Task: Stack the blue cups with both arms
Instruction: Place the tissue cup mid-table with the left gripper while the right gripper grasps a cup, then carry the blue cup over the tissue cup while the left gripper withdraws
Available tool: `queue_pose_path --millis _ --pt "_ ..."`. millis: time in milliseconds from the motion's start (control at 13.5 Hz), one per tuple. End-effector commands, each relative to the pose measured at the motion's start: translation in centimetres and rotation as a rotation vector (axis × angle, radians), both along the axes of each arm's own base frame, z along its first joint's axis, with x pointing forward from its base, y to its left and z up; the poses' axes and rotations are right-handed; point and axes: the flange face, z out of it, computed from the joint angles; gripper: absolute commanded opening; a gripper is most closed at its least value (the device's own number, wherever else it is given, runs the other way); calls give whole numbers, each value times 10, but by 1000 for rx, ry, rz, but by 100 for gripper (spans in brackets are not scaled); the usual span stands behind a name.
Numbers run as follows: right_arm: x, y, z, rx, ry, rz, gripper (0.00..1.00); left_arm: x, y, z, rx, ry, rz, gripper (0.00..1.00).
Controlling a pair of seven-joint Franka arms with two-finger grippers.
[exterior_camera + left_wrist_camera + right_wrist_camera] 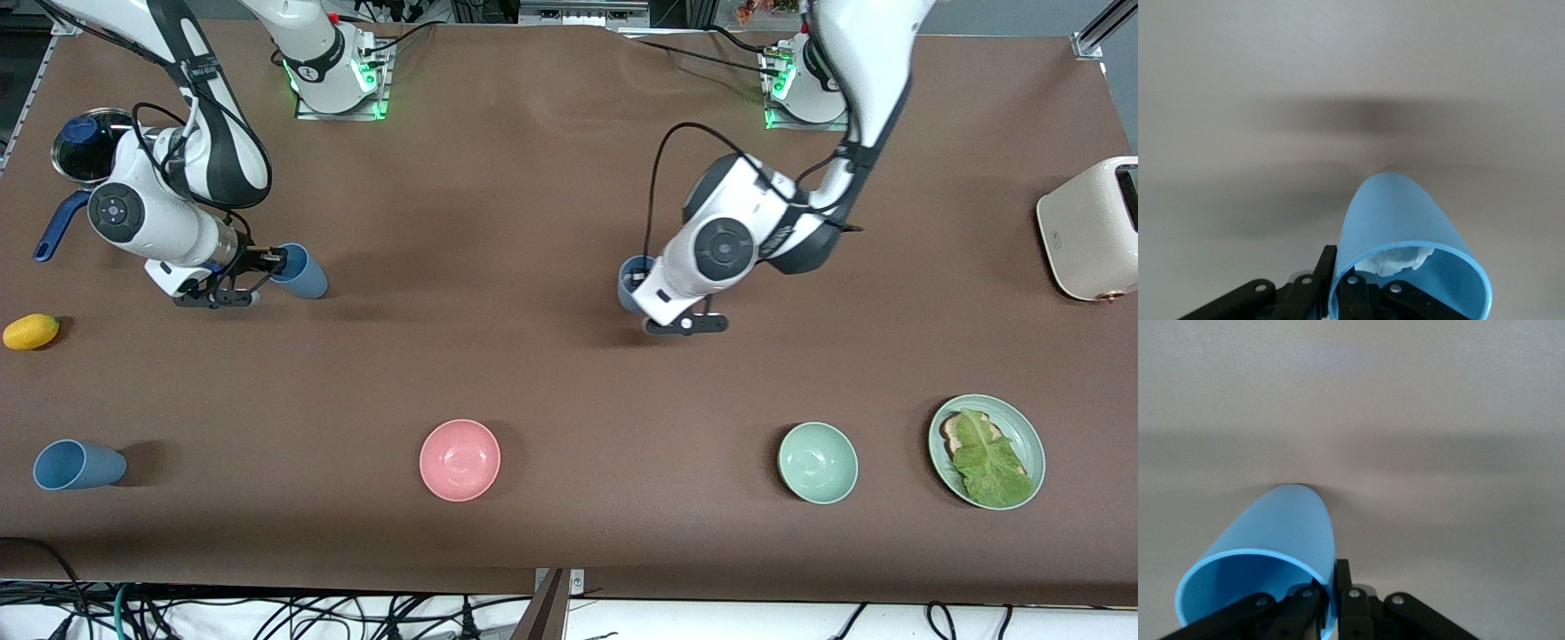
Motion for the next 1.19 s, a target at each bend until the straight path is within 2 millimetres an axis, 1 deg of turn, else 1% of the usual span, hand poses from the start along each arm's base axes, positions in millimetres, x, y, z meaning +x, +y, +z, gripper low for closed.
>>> queue_pose_path --millis 0,74,148,223,297,371,445,520,668,742,817,965,1039,1114 --pt "12 -1 17 -5 -18 27 0 5 -16 -21 -15 -12 8 0" --pt "18 -1 25 -4 -9 29 0 3 -19 -23 -15 -12 4 0" --pt "25 -1 36 -2 5 22 0 6 -17 -19 -19 -18 11 54" --pt "31 -2 47 0 25 14 0 9 -11 -15 -18 -22 14 100" --pt "36 -2 56 2 34 8 0 11 -11 -3 -23 -35 18 100" --pt "39 -1 61 2 34 7 0 11 -10 2 -23 -39 20 100" --pt "41 3 65 3 34 10 0 11 -8 18 -20 -42 17 100" --pt "44 11 70 4 39 20 0 12 -1 39 -16 -45 14 100" --pt "49 23 81 -2 43 13 0 30 27 88 6 -70 29 100" --pt "52 31 88 -7 40 8 0 37 36 112 30 -85 21 100" --pt "55 42 94 -15 38 -6 0 42 43 135 48 -87 18 100" --pt "58 80 108 -37 35 -40 0 55 68 180 109 -92 7 100" --pt "59 102 115 -46 24 -52 0 59 79 198 135 -101 -36 100" --pt "57 126 120 -57 14 -72 0 68 99 214 142 -126 -105 100"
